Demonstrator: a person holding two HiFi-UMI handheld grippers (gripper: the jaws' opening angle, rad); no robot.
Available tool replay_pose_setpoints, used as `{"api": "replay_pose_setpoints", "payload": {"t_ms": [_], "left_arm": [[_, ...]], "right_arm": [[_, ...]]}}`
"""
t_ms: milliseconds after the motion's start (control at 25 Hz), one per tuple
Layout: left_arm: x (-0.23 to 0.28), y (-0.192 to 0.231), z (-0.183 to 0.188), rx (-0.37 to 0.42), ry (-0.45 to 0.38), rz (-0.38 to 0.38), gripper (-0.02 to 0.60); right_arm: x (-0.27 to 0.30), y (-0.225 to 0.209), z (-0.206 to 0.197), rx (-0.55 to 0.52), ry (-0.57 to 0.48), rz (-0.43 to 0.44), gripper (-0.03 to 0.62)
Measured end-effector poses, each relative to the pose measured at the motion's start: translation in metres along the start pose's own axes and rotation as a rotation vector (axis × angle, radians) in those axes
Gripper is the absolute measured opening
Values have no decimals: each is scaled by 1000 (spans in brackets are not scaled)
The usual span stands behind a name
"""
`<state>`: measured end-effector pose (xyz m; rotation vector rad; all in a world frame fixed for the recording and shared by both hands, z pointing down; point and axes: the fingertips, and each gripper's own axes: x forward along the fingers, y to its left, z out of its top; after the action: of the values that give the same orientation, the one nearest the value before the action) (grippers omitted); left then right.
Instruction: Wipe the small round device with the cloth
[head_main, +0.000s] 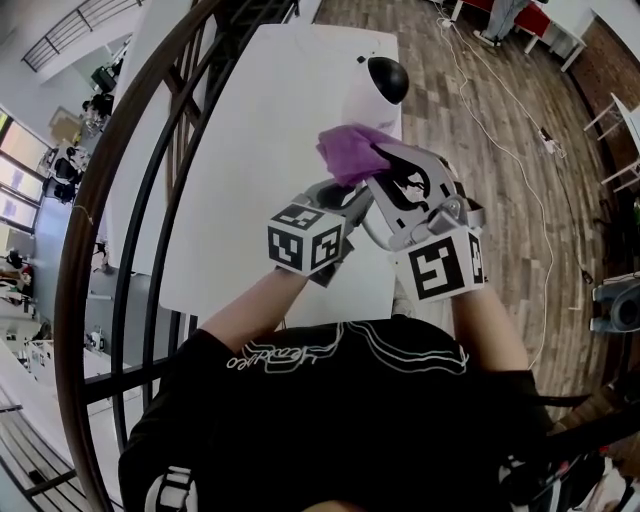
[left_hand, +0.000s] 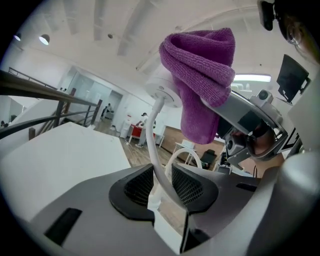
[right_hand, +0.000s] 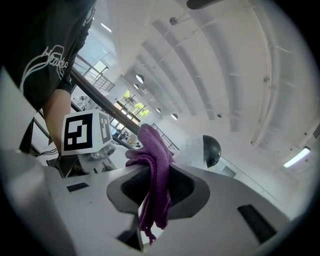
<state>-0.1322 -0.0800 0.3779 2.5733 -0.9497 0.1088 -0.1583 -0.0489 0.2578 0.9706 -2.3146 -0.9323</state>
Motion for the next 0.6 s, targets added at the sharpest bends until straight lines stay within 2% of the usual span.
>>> {"api": "replay_pose_setpoints", "payload": {"t_ms": [160, 320, 480, 600], "left_arm": [[-2, 2, 0, -8, -13, 0, 107], [-4, 1, 1, 13, -19, 8, 110], [-7, 0, 7, 58, -32, 60, 120], [-17, -1, 14, 57, -91, 85, 140]], "right_arm": [[0, 9, -4, 36, 5, 36, 72], [-9, 10, -2, 119, -36, 56, 72], [-25, 1, 3, 302, -119, 72, 72], [-41, -2, 0, 445, -170, 100, 72]]}}
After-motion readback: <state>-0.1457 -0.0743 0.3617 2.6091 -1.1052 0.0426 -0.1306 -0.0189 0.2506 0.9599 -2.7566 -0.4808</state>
